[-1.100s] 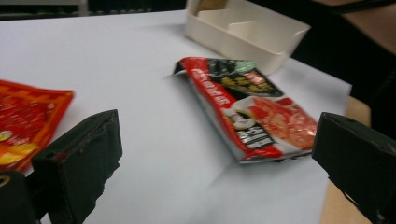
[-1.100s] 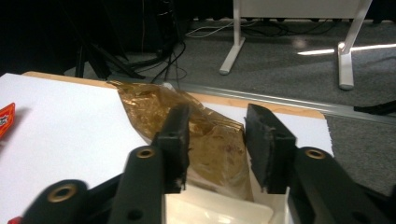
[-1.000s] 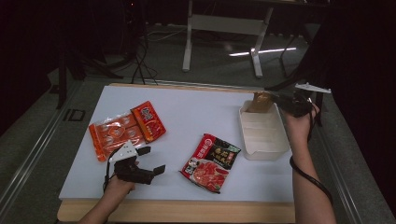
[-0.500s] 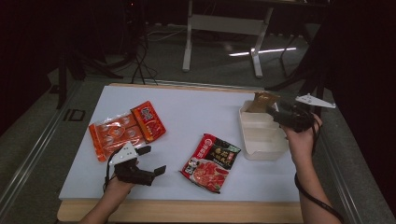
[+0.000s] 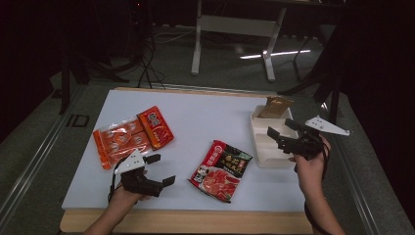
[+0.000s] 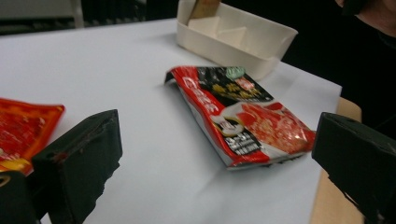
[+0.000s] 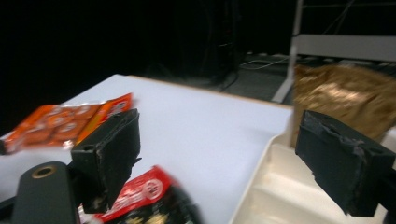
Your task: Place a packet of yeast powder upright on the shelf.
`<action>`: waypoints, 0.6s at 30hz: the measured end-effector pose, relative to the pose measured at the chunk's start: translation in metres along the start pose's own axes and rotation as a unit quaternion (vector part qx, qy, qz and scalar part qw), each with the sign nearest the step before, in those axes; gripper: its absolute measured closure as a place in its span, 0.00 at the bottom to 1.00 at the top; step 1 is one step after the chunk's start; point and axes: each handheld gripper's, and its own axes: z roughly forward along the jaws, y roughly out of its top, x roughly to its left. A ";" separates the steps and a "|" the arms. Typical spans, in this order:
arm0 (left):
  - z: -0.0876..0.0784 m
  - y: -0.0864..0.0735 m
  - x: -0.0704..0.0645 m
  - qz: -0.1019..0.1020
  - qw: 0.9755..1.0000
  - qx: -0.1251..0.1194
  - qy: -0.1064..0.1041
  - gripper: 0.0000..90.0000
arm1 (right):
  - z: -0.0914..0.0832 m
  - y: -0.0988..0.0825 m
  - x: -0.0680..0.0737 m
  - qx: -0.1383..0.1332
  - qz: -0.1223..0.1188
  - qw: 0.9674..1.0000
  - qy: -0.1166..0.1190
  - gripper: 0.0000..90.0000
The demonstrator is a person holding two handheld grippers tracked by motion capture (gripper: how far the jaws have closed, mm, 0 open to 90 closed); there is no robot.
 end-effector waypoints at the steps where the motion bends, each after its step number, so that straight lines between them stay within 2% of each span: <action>1: 0.000 0.001 0.000 -0.003 1.000 0.009 -0.003 0.03 | -0.001 -0.002 0.002 0.005 0.000 1.000 0.003 0.15; 3: 0.000 0.002 0.000 -0.013 1.000 0.024 -0.014 0.04 | -0.005 -0.007 0.009 0.012 -0.014 1.000 -0.005 0.16; 4: 0.000 0.003 -0.001 -0.016 0.999 0.025 -0.013 0.04 | -0.007 -0.009 0.012 0.018 -0.022 1.000 -0.006 0.16; 6: 0.001 0.003 -0.001 -0.010 0.999 0.030 -0.002 0.04 | -0.011 -0.013 0.017 0.017 -0.022 1.000 -0.001 0.16; 8: 0.000 0.004 -0.001 -0.010 1.000 0.024 0.003 0.04 | -0.015 -0.019 0.023 0.010 -0.030 0.999 -0.002 0.16; 12: 0.000 0.007 0.000 -0.014 1.000 0.021 0.008 0.04 | -0.019 -0.030 0.035 0.025 -0.032 0.999 0.003 0.15; 16: 0.002 0.009 0.000 -0.012 1.000 0.023 0.007 0.04 | -0.025 -0.038 0.046 0.025 -0.030 0.999 0.013 0.15; 18: 0.004 0.010 0.000 -0.008 1.000 0.026 0.006 0.04 | -0.026 -0.044 0.050 0.035 -0.040 0.999 0.012 0.15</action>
